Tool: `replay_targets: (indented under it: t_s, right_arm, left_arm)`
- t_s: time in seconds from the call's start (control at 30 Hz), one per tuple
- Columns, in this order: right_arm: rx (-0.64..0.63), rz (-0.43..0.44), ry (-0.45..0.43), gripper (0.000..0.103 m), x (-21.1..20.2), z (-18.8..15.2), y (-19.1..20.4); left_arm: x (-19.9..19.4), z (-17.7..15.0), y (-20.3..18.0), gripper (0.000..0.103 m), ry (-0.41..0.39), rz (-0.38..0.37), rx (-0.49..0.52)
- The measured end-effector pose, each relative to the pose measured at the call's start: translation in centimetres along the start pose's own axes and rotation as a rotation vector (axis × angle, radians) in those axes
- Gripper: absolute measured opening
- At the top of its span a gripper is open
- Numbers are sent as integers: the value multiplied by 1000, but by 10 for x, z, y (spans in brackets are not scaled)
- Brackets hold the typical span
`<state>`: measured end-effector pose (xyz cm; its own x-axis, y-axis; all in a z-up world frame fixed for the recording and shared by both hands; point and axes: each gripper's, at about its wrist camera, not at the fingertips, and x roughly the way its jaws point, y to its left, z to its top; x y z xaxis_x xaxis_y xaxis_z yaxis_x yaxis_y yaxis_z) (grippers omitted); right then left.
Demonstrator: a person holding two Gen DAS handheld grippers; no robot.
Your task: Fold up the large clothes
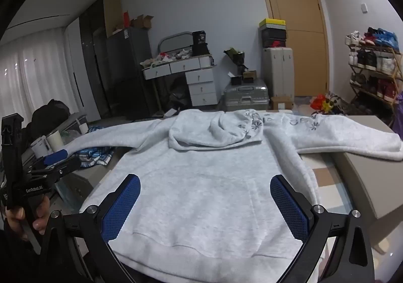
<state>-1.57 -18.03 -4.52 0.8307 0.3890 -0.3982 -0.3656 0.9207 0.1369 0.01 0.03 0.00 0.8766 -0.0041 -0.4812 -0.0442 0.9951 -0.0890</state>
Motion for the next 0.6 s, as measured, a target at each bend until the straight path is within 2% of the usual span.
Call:
replay_targets:
  t_s: [0.6]
  right_arm:
    - [2,5,-10,103,-3,0,-1]
  left_arm:
    - [2,-2,2,102,-2,8,23]
